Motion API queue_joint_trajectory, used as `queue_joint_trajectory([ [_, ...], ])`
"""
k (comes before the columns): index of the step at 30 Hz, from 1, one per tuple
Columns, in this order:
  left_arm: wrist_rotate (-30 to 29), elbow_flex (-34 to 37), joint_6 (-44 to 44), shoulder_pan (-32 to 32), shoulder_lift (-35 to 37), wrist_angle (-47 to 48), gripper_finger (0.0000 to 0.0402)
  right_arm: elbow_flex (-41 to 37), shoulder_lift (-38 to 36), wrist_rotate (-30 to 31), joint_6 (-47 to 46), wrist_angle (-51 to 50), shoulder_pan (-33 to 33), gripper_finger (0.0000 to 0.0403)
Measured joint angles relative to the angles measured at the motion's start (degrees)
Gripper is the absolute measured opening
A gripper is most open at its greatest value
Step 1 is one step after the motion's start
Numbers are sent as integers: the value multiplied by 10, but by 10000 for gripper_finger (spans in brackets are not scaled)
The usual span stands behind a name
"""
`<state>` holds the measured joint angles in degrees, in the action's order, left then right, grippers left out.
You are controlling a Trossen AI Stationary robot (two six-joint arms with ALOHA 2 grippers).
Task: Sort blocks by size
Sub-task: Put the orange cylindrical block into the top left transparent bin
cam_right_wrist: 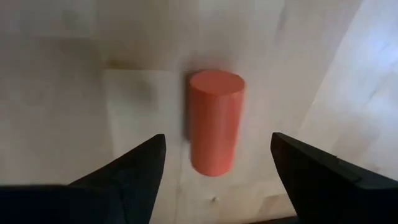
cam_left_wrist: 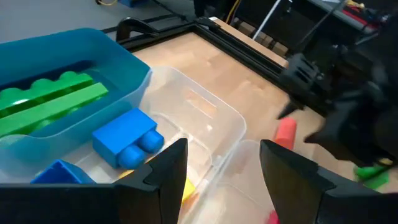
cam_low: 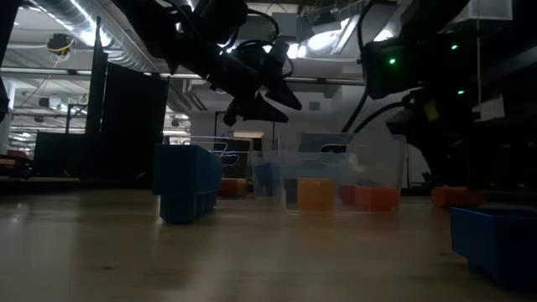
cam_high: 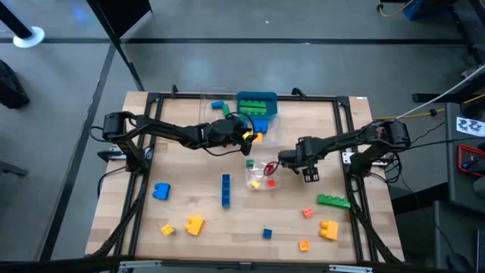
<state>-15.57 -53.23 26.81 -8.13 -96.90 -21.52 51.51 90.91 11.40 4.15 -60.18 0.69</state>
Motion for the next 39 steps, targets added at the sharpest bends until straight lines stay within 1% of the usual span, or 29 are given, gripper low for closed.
queue_joint_trajectory([
  [3,0,0,-5,7,0,0,184,0,0,-12,23,18,-28,291],
  [7,0,0,-17,20,0,-1,184,0,0,-53,51,38,-61,280],
  [11,0,0,-17,34,0,-1,184,0,0,-60,67,38,-84,239],
  [16,0,0,-26,46,0,-1,184,0,0,-74,78,47,-95,179],
  [21,0,0,-50,55,0,-1,184,-22,-2,-74,83,94,-94,143],
  [25,0,0,-52,56,0,-1,184,-37,-3,-70,83,103,-94,140],
  [33,0,0,-52,55,0,-1,184,-44,3,-72,76,120,-94,159],
  [39,0,0,-52,55,0,-1,184,-42,2,-76,67,128,-94,163],
])
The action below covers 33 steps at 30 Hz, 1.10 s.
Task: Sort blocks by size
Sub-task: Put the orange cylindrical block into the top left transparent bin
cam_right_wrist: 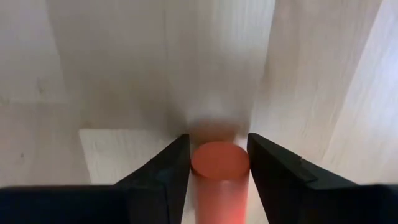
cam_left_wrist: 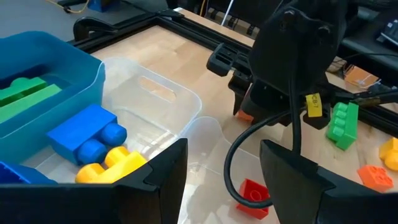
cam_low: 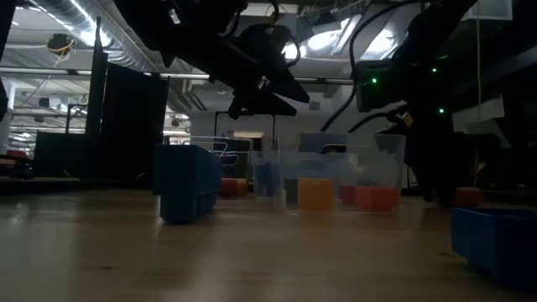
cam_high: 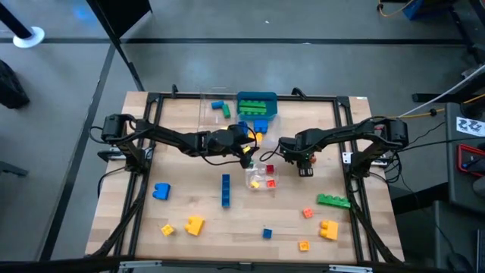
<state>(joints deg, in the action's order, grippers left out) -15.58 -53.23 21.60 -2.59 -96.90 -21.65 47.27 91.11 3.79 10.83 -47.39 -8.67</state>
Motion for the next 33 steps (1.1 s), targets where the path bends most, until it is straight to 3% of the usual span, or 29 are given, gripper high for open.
queue_joint_trajectory([
  [22,0,0,-6,0,0,0,184,1,-1,27,-4,-7,0,165],
  [33,0,0,-6,0,0,0,184,2,-1,57,-35,-30,0,263],
])
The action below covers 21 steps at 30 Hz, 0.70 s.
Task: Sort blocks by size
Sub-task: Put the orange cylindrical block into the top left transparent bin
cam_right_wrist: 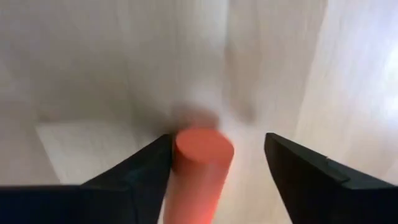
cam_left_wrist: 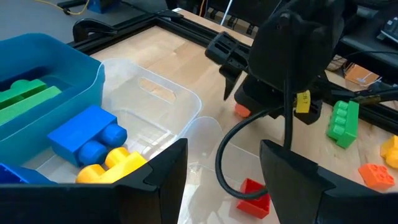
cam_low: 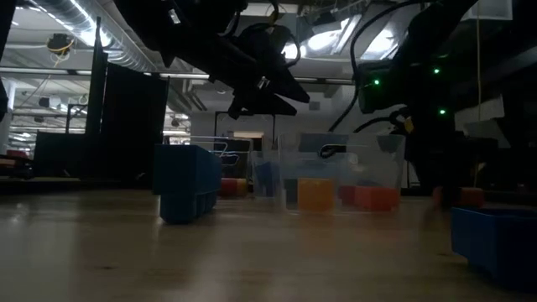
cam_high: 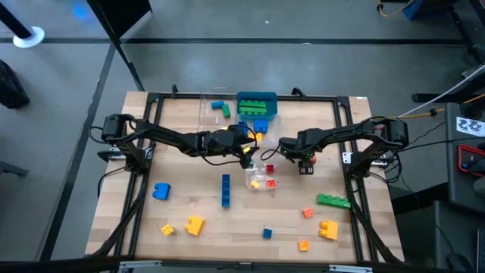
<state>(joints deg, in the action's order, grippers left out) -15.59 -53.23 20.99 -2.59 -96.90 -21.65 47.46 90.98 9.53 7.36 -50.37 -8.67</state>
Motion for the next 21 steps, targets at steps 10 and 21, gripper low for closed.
queue_joint_trajectory([
  [10,0,0,0,0,0,-5,184,-31,-4,-33,-9,0,0,262],
  [21,0,0,0,4,2,-25,184,-16,0,-50,9,-25,1,133],
])
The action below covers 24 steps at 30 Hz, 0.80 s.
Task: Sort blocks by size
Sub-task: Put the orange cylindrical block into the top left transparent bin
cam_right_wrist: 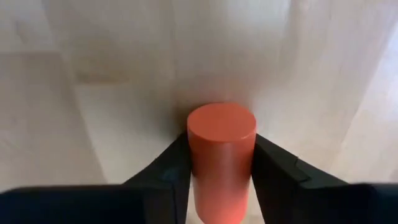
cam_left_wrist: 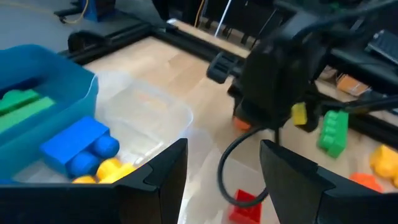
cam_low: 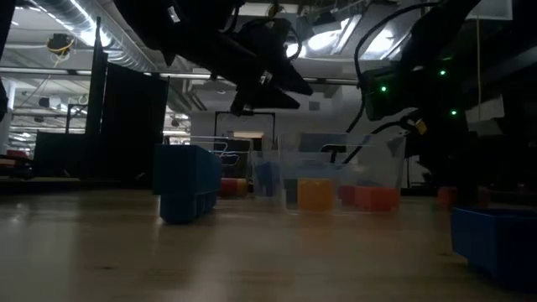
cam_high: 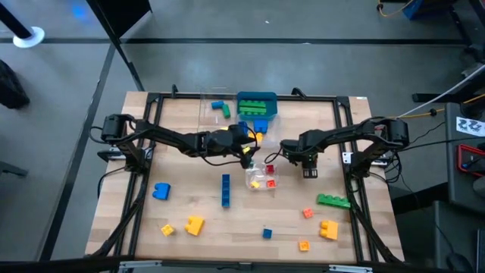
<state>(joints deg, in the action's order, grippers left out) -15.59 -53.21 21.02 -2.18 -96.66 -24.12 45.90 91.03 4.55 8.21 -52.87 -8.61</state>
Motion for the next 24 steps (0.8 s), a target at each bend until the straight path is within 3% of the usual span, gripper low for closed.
queue_joint_trajectory([
  [8,0,0,-50,20,101,73,184,130,1,-7,21,-102,-1,133],
  [15,-1,0,-11,50,251,288,184,273,0,-4,60,-114,-1,143],
  [19,0,0,83,72,325,428,184,320,-1,-3,85,-15,-1,146],
  [24,0,0,214,106,389,587,184,320,3,-3,119,202,-1,142],
])
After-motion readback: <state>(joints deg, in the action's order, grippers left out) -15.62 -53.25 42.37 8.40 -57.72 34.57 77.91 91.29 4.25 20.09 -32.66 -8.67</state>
